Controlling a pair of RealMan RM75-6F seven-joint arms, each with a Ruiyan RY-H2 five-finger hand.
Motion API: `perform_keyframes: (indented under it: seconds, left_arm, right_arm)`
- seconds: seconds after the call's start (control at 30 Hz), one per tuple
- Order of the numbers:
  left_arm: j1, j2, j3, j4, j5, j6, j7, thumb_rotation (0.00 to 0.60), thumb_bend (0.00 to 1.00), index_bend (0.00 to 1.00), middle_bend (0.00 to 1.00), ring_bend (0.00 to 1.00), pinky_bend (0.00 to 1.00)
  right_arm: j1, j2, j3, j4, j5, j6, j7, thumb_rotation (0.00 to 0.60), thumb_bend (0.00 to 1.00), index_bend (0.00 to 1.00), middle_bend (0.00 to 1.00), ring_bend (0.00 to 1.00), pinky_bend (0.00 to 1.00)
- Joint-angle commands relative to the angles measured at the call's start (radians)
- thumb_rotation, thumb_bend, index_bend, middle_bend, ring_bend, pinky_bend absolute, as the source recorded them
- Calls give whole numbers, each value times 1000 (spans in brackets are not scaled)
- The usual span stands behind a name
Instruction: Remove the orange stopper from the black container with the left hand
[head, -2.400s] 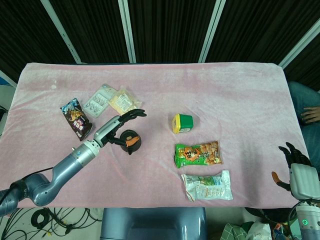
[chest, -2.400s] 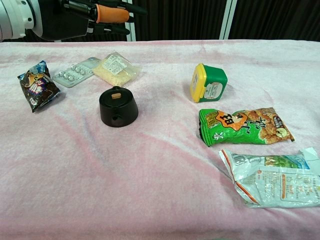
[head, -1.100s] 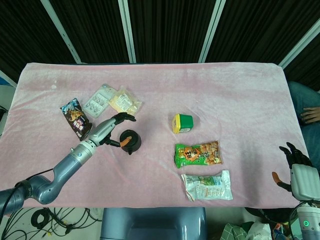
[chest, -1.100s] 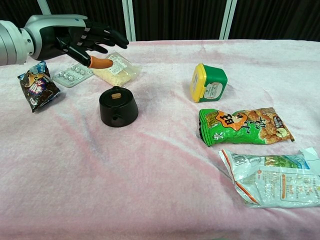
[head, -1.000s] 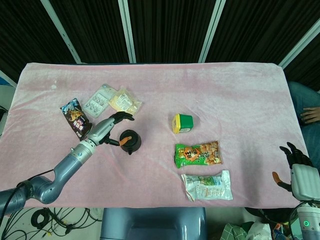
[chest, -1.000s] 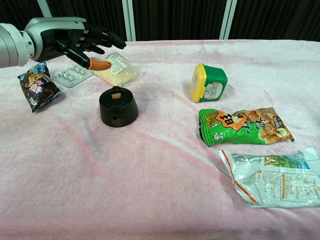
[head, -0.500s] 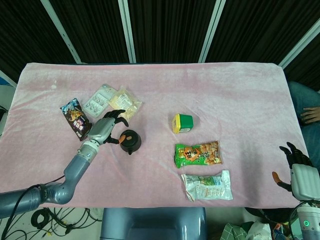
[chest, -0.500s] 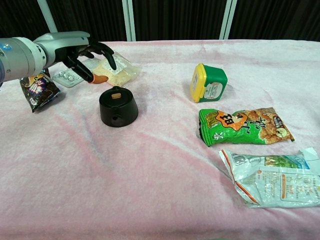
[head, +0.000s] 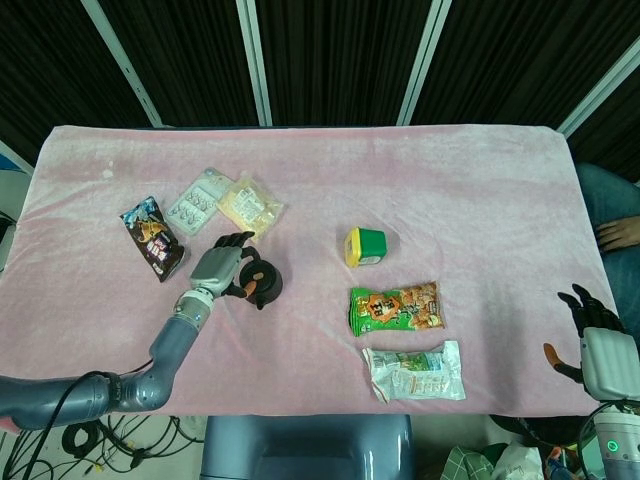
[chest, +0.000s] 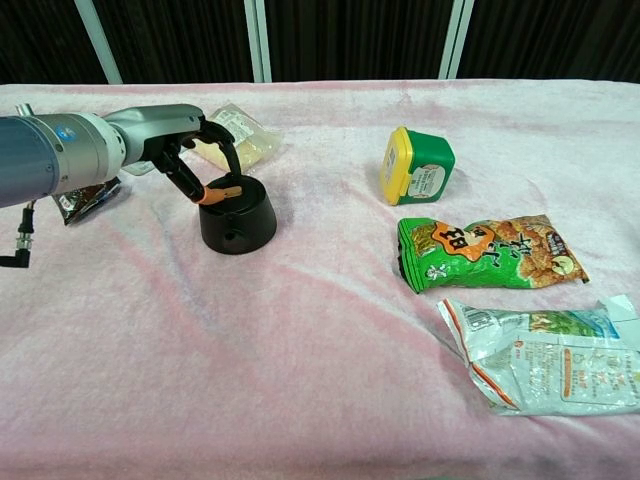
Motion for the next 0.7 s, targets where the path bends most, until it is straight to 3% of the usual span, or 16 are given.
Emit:
perform_keyframes:
  seconds: [0.03, 0.7]
  left_arm:
    - [-11, -15, -6, 4, -11, 4, 14, 600, 358, 409, 41, 0, 0]
    - [-26, -48, -7, 14, -62, 48, 78, 600, 358, 446, 50, 0, 0]
  right_arm:
    - [0, 0, 0, 0, 1, -1, 2, 600, 204, 182, 68, 137, 186]
    - [1, 1, -1, -1, 1, -5, 5, 600, 204, 182, 68, 137, 186]
